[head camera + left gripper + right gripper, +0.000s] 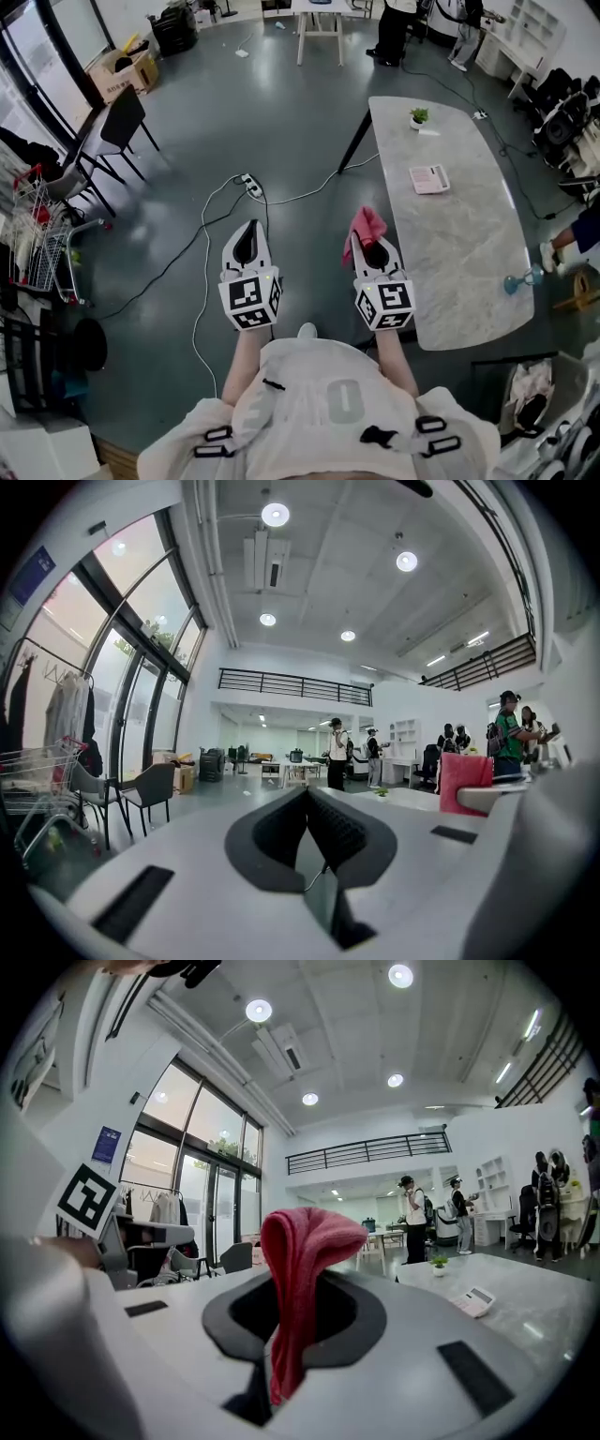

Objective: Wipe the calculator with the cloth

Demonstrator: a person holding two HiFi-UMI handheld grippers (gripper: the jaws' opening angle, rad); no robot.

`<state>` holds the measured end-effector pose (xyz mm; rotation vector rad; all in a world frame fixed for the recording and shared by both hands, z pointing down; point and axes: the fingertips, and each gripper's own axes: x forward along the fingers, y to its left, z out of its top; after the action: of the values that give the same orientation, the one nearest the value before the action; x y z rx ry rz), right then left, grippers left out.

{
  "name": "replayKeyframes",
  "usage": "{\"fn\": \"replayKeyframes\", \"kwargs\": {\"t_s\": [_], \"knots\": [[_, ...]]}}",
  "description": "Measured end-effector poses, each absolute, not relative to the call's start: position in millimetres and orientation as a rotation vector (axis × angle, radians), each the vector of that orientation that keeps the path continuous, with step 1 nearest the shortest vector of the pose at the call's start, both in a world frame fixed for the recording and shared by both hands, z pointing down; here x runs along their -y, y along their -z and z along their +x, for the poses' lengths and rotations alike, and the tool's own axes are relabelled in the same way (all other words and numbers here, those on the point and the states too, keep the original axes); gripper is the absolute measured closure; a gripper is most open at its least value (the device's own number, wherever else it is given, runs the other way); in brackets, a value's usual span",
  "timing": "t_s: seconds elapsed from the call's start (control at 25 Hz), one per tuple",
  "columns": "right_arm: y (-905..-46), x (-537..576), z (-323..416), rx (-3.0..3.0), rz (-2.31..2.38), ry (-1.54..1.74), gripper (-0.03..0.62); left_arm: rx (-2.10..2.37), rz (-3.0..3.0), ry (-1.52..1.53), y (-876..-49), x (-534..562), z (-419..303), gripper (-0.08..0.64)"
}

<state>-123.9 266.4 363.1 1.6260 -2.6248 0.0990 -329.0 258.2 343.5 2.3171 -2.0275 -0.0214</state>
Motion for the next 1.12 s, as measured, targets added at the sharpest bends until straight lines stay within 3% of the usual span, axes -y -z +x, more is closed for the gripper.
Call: {"fn": "replayKeyframes", "kwargs": {"t_s": [0.6, 0.8, 1.12], "knots": [[-365, -214, -166, 2.617, 1.615, -0.078, 0.538, 2.008, 2.333, 0.114, -340, -201, -370, 0.54], [-377, -196, -171, 2.586, 1.609, -0.117, 0.54, 2.059, 2.354, 0.016, -354, -191, -383, 0.54], [-346, -119, -190, 2.657, 1.6, -0.004, 0.54, 2.053, 2.425, 0.075, -327, -110, -391, 0.54]]}}
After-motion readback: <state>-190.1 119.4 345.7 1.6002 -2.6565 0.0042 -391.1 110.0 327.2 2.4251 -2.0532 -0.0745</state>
